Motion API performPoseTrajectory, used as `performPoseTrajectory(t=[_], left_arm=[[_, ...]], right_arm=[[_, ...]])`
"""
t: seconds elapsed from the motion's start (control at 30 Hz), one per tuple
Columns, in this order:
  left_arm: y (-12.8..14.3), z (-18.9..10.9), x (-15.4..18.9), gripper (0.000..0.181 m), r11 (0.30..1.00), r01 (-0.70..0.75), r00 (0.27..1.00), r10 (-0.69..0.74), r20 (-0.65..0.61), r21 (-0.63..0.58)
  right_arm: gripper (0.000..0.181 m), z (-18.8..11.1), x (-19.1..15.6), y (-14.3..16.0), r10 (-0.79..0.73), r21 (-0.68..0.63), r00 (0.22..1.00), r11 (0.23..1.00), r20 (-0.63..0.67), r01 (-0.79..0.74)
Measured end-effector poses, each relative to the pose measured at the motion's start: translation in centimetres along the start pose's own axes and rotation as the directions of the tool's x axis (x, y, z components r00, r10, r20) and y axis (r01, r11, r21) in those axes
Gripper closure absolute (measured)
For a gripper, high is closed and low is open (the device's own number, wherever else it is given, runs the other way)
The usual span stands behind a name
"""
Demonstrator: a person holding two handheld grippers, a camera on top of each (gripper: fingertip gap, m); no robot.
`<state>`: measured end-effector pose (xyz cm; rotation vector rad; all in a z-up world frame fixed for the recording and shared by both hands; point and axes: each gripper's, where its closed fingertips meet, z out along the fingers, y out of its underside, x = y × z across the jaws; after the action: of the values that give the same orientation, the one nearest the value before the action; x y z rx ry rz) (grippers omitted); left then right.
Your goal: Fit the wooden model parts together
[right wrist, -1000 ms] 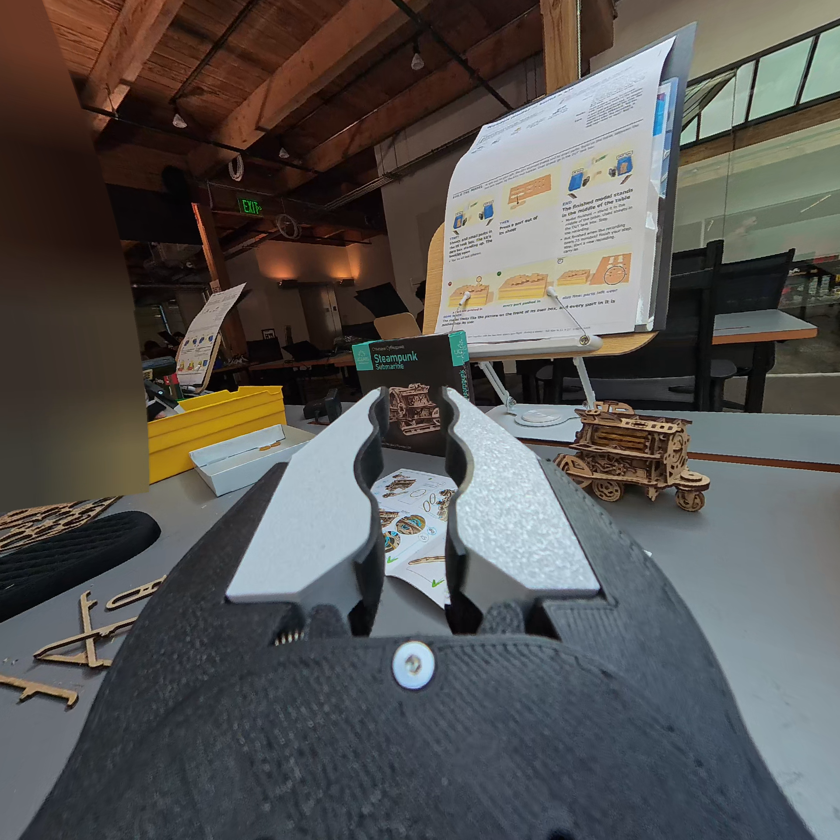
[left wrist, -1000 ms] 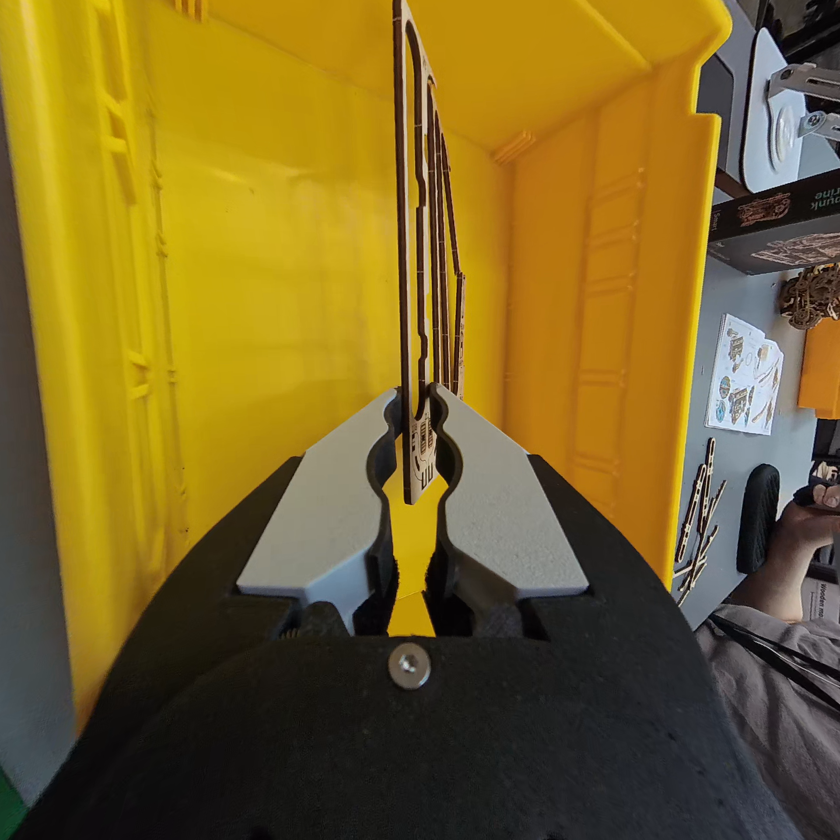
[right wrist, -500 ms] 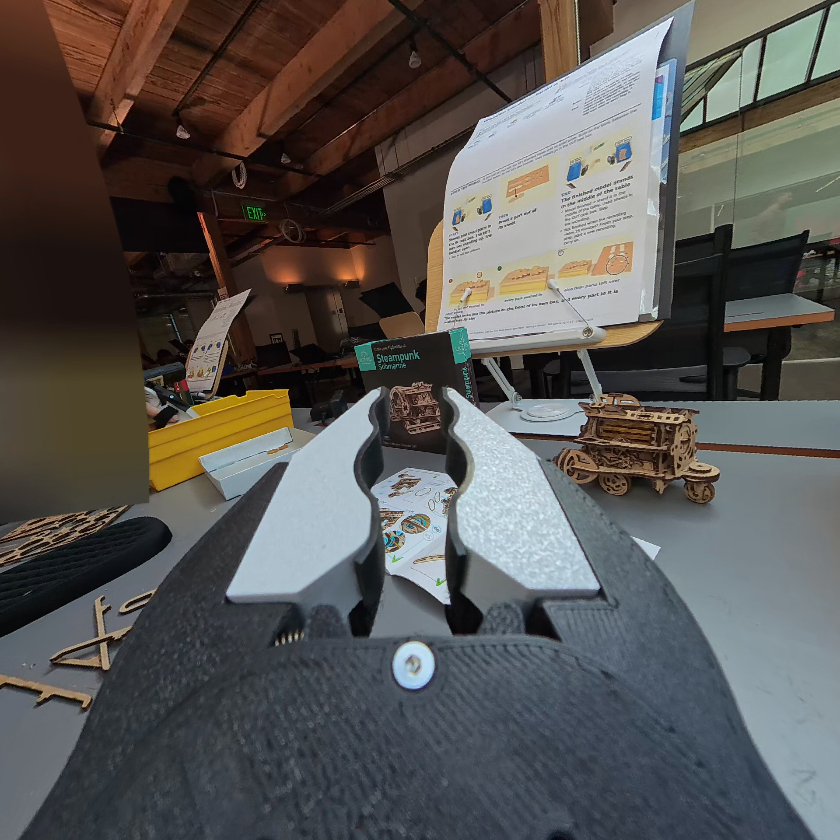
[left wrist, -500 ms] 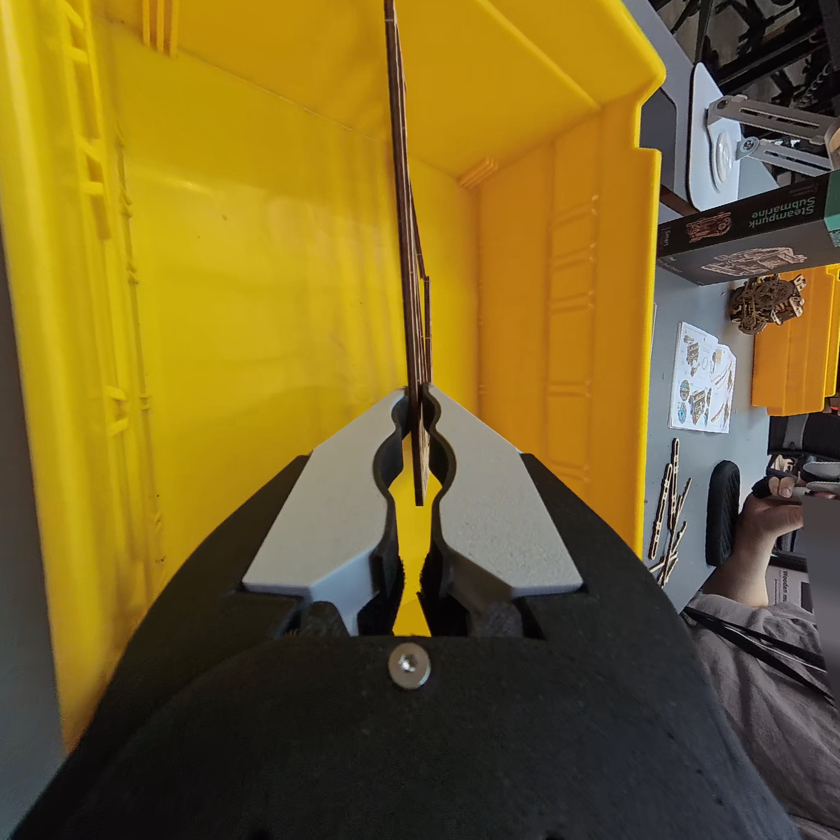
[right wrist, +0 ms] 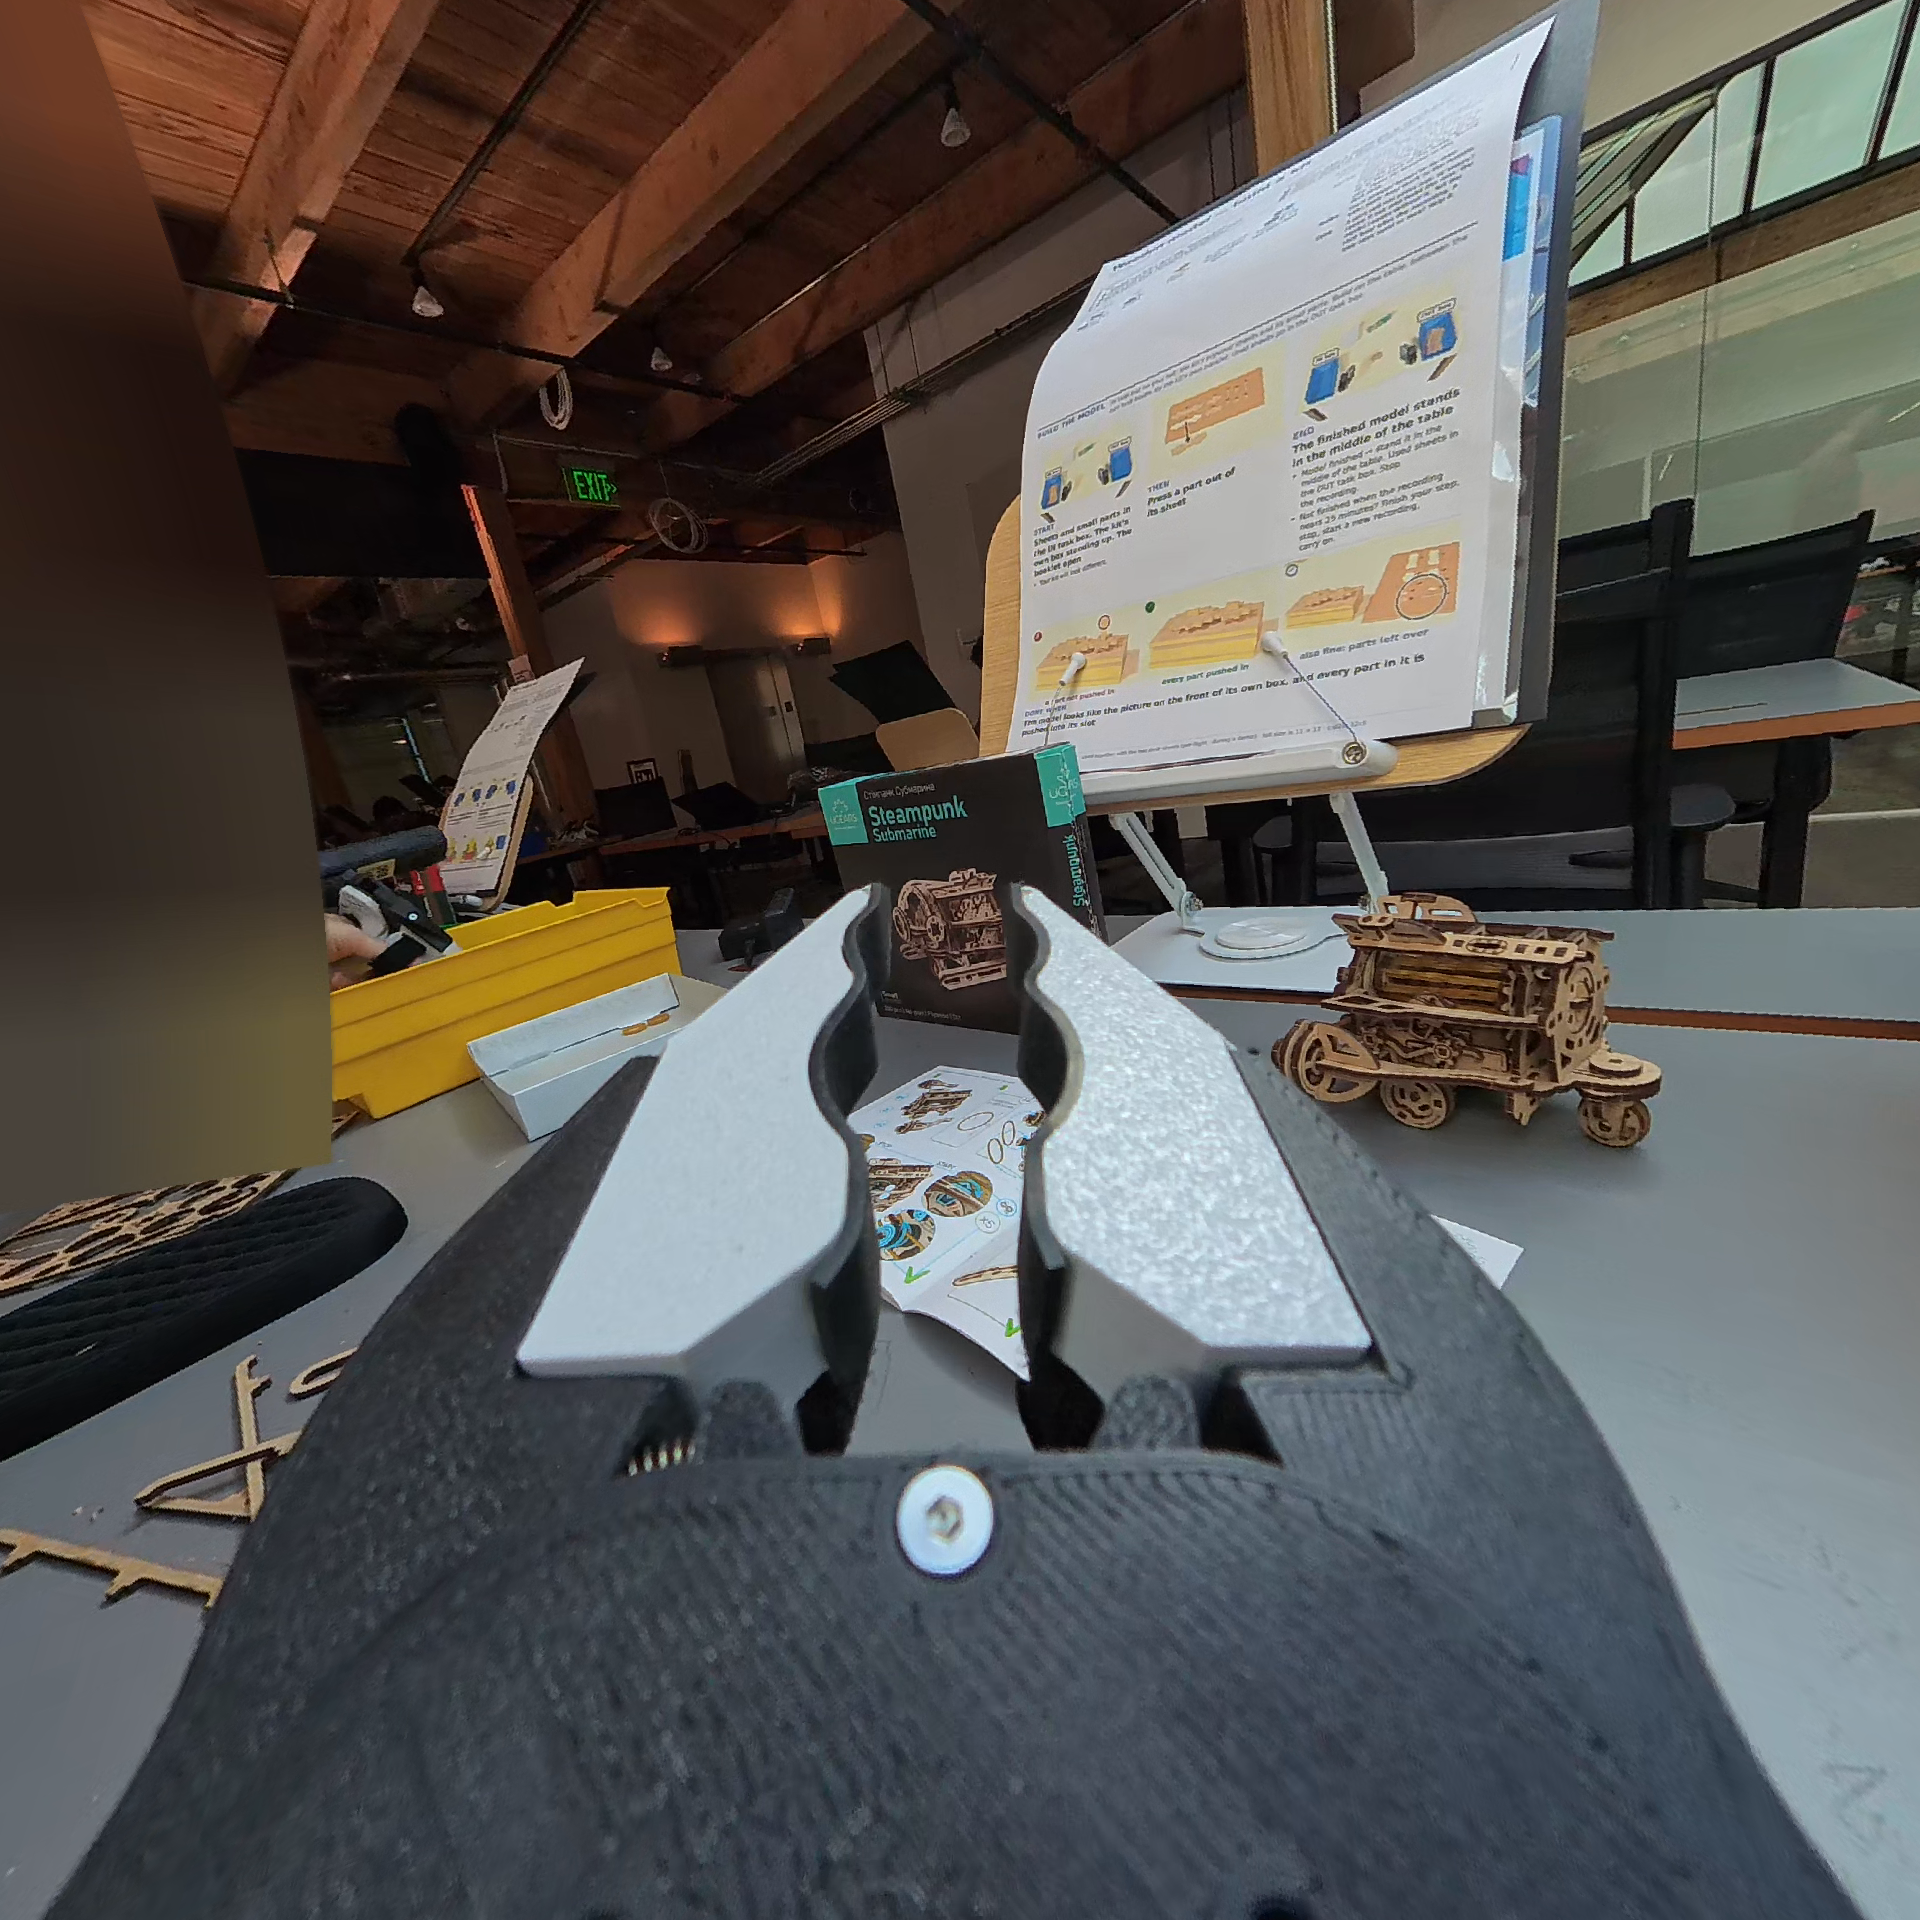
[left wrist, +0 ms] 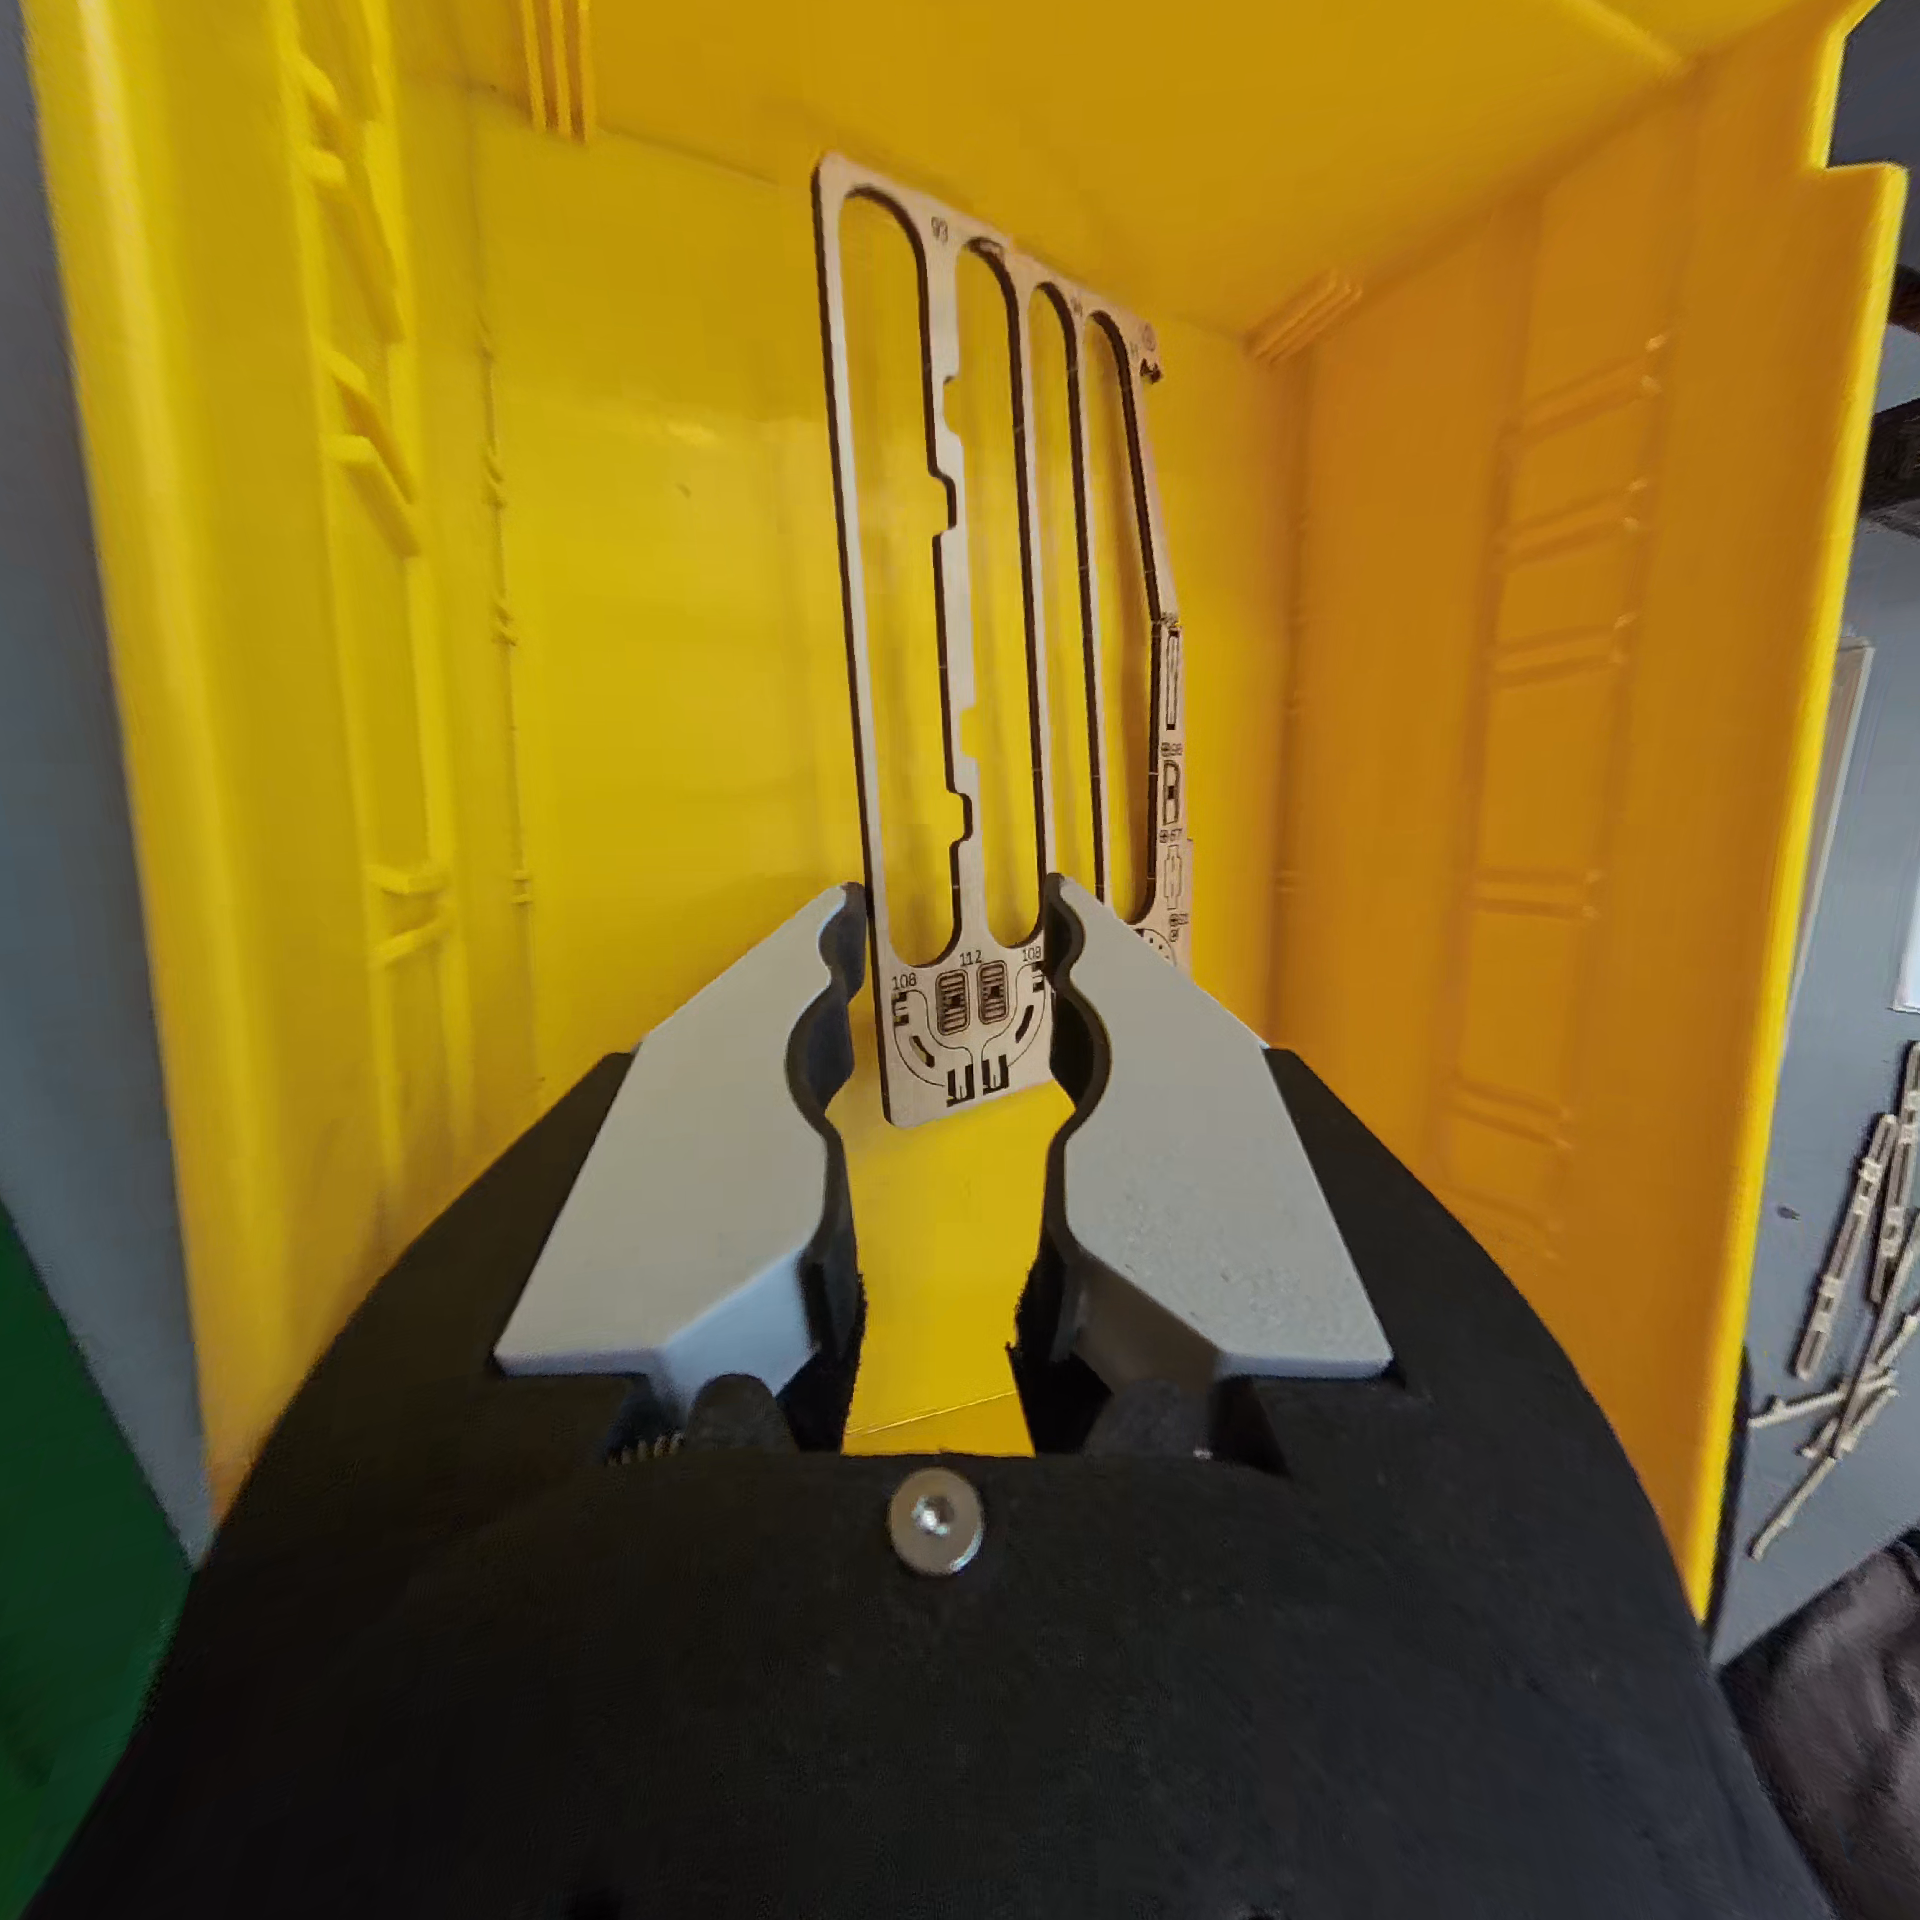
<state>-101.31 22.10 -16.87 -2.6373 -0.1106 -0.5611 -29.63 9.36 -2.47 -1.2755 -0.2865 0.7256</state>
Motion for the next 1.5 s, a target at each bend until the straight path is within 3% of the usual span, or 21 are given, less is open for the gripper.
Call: performPoseTrajectory(t=[0.2,0.3,0.37,0.43,0.5,0.53,0.57,0.6,0.7,0.77,0.83,0.97,1.13,1.23,1.37,1.5], left_arm=[[-0.9,-1.1,-2.2,0.146,0.980,-0.188,0.953,0.166,0.255,0.064],[-3.2,-3.9,-1.8,0.152,0.922,-0.313,0.894,0.206,0.397,0.227],[-5.1,-7.8,0.3,0.154,0.817,-0.410,0.855,0.189,0.483,0.406],[-5.7,-12.9,4.3,0.156,0.647,-0.501,0.825,0.158,0.543,0.574],[-4.4,-17.3,10.3,0.156,0.450,-0.555,0.821,0.163,0.547,0.699],[-3.0,-18.4,13.3,0.151,0.398,-0.561,0.823,0.179,0.538,0.726],[-1.2,-18.3,16.1,0.146,0.406,-0.547,0.835,0.203,0.511,0.732],[1.0,-17.1,18.8,0.143,0.464,-0.509,0.860,0.232,0.455,0.725],[9.4,-10.5,28.5,0.145,0.676,-0.328,0.932,0.346,0.109,0.660],[15.0,-6.0,34.9,0.151,0.757,-0.279,0.903,0.416,-0.107,0.590],[18.8,-1.7,38.4,0.155,0.807,-0.315,0.879,0.446,-0.166,0.500],[22.6,5.1,41.6,0.153,0.826,-0.451,0.846,0.516,-0.134,0.338],[25.0,9.6,43.6,0.148,0.826,-0.536,0.821,0.558,-0.124,0.174],[26.9,10.2,45.7,0.149,0.868,-0.481,0.828,0.497,-0.259,0.125],[28.9,10.5,44.8,0.153,0.847,-0.528,0.828,0.529,-0.184,0.062],[29.2,10.3,44.4,0.153,0.843,-0.533,0.835,0.538,-0.113,0.071]], right_arm=[[0.163,0.1,-0.2,0.1,0.008,-0.006,1.000,1.000,0.009,-0.008],[0.163,0.3,-0.1,0.6,0.007,-0.035,1.000,0.999,0.006,-0.007],[0.163,0.3,0.1,0.9,0.010,-0.055,1.000,0.998,0.004,-0.010],[0.161,0.5,0.2,1.5,0.020,-0.094,1.000,0.995,0.003,-0.020],[0.159,1.0,-0.1,2.9,0.056,-0.170,0.998,0.984,0.029,-0.050],[0.159,1.3,-0.7,4.0,0.085,-0.232,0.995,0.970,0.054,-0.070],[0.157,1.6,-1.5,5.2,0.110,-0.294,0.990,0.952,0.086,-0.080],[0.157,1.8,-2.4,6.3,0.124,-0.351,0.985,0.933,0.120,-0.075],[0.156,2.1,-5.0,7.8,0.059,-0.409,0.976,0.912,0.209,0.033],[0.153,2.1,-5.9,8.8,0.002,-0.443,0.969,0.890,0.247,0.112],[0.149,2.0,-6.3,9.3,-0.010,-0.458,0.964,0.879,0.264,0.134],[0.145,1.6,-6.6,9.0,0.068,-0.463,0.960,0.884,0.270,0.067],[0.146,0.0,-6.6,8.4,0.068,-0.438,0.963,0.897,0.259,0.055],[0.147,-1.3,-6.6,7.4,0.025,-0.389,0.965,0.918,0.262,0.082],[0.151,-2.4,-7.1,5.8,0.047,-0.300,0.958,0.953,0.283,0.042],[0.152,-2.4,-7.3,6.0,0.065,-0.311,0.952,0.950,0.300,0.033]])
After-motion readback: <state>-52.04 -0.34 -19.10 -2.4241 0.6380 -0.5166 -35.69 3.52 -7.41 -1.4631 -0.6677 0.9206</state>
